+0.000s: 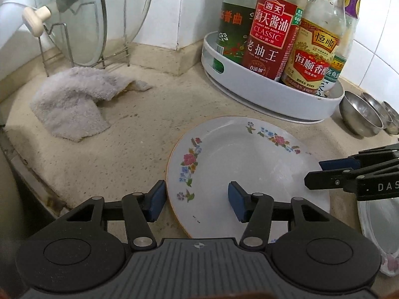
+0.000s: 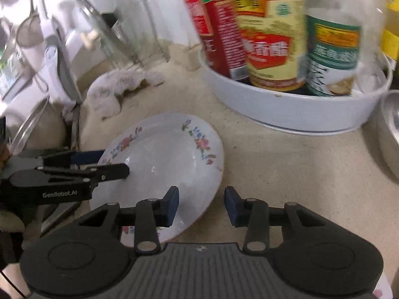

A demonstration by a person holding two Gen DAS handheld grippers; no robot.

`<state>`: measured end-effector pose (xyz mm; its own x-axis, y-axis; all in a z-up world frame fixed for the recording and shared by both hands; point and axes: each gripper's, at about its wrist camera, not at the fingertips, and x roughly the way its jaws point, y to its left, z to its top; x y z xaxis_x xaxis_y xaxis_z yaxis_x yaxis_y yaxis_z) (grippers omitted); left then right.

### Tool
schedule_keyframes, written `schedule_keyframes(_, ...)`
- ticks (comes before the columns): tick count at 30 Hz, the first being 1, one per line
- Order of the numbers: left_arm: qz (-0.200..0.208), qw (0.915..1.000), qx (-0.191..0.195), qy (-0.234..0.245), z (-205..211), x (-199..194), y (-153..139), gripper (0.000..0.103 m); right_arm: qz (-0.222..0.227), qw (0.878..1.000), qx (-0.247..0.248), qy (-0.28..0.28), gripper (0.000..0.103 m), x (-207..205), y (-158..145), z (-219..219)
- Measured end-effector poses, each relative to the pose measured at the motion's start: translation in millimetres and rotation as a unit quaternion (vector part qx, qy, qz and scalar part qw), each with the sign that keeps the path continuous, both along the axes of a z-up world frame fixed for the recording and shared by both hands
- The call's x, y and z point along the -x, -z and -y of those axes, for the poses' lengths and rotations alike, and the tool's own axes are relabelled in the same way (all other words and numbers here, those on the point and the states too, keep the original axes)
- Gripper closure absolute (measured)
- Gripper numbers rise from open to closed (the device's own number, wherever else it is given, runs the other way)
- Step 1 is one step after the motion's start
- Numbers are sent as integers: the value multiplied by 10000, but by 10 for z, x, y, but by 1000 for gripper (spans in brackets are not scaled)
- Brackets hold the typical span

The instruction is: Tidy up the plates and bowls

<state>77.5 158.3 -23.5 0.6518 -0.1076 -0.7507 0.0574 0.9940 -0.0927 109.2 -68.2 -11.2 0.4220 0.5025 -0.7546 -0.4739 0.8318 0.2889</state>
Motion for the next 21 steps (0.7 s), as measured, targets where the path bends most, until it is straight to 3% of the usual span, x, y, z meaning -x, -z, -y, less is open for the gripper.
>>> schedule_keyframes(3, 16, 9999, -149, 25, 75, -1, -5, 41, -66, 9999, -10, 94, 69, 24, -13, -42)
schedule_keyframes(6, 7, 10000, -75, -26, 76, 5, -3, 41, 207, 9994, 273, 89, 71, 79, -19, -106)
schedule_keyframes(9, 7, 10000, 93, -19, 56, 12, -5, 42, 67, 9993, 68, 360, 79, 27, -52, -22)
schedule_keyframes(13, 58, 9998, 141, 92, 85, -2, -26, 44, 230, 9986, 109, 466, 81, 40, -148, 37)
schedule_keyframes(21, 149, 9987, 352, 331, 162, -25, -102, 44, -53, 9962, -84, 866, 82, 113, -117, 245)
